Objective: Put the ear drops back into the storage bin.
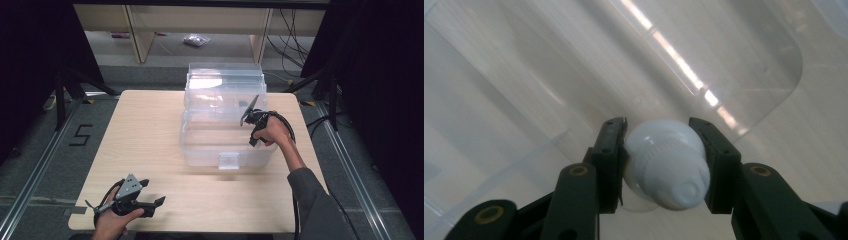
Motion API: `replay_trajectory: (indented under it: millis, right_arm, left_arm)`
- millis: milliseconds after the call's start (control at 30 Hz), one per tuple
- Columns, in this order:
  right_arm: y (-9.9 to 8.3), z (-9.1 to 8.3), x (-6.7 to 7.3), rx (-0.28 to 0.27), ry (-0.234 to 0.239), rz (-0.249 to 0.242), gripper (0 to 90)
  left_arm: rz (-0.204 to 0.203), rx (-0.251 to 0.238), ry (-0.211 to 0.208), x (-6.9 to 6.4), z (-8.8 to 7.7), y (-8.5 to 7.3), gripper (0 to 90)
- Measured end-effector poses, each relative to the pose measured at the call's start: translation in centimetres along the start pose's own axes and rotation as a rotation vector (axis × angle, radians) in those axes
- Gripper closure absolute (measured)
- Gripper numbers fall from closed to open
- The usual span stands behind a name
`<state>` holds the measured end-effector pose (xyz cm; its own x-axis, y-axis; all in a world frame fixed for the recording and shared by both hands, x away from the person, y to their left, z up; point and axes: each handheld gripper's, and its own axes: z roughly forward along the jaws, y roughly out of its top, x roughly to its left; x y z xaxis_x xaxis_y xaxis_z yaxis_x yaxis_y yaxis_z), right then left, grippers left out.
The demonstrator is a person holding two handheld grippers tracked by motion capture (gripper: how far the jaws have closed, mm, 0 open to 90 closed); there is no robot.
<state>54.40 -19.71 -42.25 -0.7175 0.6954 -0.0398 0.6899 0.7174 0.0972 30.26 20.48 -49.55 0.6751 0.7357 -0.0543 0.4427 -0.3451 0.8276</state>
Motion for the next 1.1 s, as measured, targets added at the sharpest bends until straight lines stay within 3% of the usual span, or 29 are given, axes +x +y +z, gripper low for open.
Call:
replay_trajectory:
  millis: [33,100,133,267,533,633,800,867,1067,1100]
  right_arm:
    - [0.0,0.0,0.2,0.023,0.002,0.034,60.0]
    - [-0.1,0.2,0.0,0.030,0.010,0.022,60.0]
    - [-0.1,0.2,0.2,0.030,0.007,0.044,60.0]
    - [-0.2,0.5,0.2,0.033,0.008,0.048,60.0]
    - [-0.3,0.9,0.2,0.060,0.005,0.038,60.0]
    - [-0.3,1.2,-0.1,0.053,0.009,-0.005,60.0]
    - [-0.4,1.5,0.1,0.062,0.023,0.005,60.0]
    - [-0.4,1.9,0.0,0.068,0.013,-0.019,60.0]
    - [-0.6,1.9,0.1,0.073,0.016,-0.002,59.9]
    - [-0.6,1.9,-0.1,0.073,0.021,-0.020,59.8]
  left_arm:
    - [0.000,0.000,0.000,0.0,0.0,0.0,16.0]
    - [0.000,0.000,0.000,0.0,0.0,0.0,16.0]
    - [0.000,-0.002,-0.002,0.0,0.0,0.0,16.0]
    - [0.000,-0.003,-0.003,0.0,0.0,0.0,16.0]
    - [0.001,0.001,0.000,0.0,0.0,0.0,16.0]
    - [0.001,0.000,0.000,0.0,0.0,0.0,16.0]
    - [0.000,-0.001,-0.002,0.0,0.0,0.0,16.0]
    - [0.000,-0.003,-0.003,0.0,0.0,0.0,16.0]
    - [-0.001,-0.005,-0.006,0.0,0.1,0.0,16.0]
    - [-0.001,-0.005,-0.007,0.0,0.1,0.0,16.0]
